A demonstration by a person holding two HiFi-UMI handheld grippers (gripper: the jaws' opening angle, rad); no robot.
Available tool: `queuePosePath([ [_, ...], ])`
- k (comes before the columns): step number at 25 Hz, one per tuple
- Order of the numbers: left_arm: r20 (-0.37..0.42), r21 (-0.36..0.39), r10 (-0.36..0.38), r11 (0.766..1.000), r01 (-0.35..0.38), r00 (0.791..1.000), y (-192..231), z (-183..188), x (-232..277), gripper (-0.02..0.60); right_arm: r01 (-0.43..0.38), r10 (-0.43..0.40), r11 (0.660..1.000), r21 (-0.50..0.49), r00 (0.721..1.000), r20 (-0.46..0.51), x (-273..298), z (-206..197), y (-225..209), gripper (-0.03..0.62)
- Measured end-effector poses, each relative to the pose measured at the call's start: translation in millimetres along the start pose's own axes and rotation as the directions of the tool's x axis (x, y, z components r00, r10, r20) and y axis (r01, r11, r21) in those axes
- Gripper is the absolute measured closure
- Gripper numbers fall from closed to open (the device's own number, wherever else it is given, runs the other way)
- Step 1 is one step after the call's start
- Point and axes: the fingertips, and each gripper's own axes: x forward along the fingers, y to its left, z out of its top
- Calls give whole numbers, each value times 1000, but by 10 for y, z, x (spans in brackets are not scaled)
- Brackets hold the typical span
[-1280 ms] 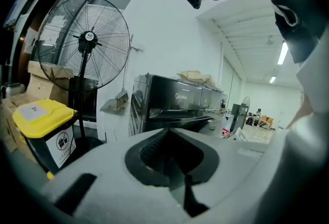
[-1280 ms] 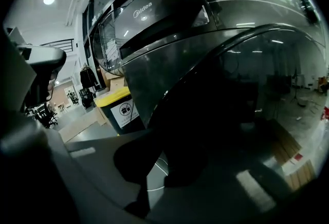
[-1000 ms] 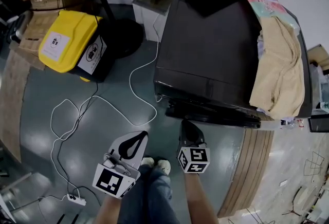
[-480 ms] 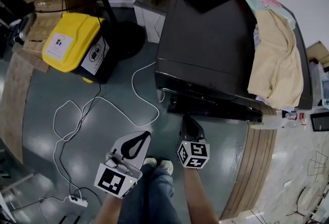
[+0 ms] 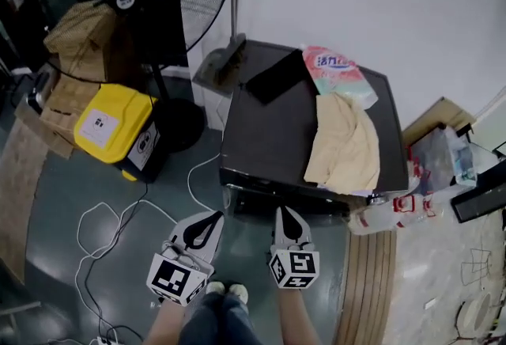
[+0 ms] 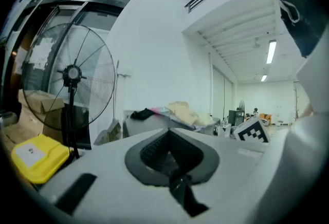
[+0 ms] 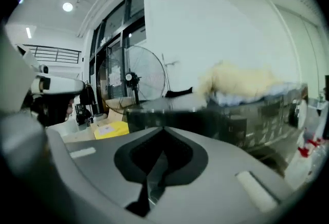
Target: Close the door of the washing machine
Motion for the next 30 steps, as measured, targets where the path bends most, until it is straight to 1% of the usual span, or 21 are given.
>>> queuePosePath([
  [3, 63, 59, -26, 998, 22, 998, -95, 717, 101, 581, 19, -16, 999, -36, 995, 95, -296, 835, -21, 582],
  [6, 129, 115, -52, 993, 37, 990, -208, 1345, 180, 581, 43, -28, 997, -72, 979, 200, -575, 1581, -64, 582],
  [8, 180, 152, -69, 987, 41, 981, -277, 1761, 220, 583, 63, -33, 993, -98, 960, 277, -739, 2088, -109, 582],
  [11, 244, 211, -99, 976, 46, 965, -399, 2319, 255, 581, 96, -38, 986, -134, 923, 382, -968, 2777, -191, 582],
  [14, 283, 248, -112, 968, 40, 953, -483, 2677, 270, 583, 125, -43, 980, -154, 892, 450, -1155, 3218, -242, 582],
  [16, 294, 256, -107, 966, 30, 950, -505, 2778, 290, 583, 137, -43, 977, -164, 879, 476, -1235, 3368, -257, 582],
  [19, 294, 259, -100, 966, 22, 951, -531, 2797, 315, 582, 143, -45, 976, -167, 872, 487, -1292, 3430, -296, 582],
  [30, 282, 236, -50, 972, -19, 958, -387, 2714, 339, 583, 154, -69, 977, -147, 882, 466, -1273, 3281, -439, 582],
])
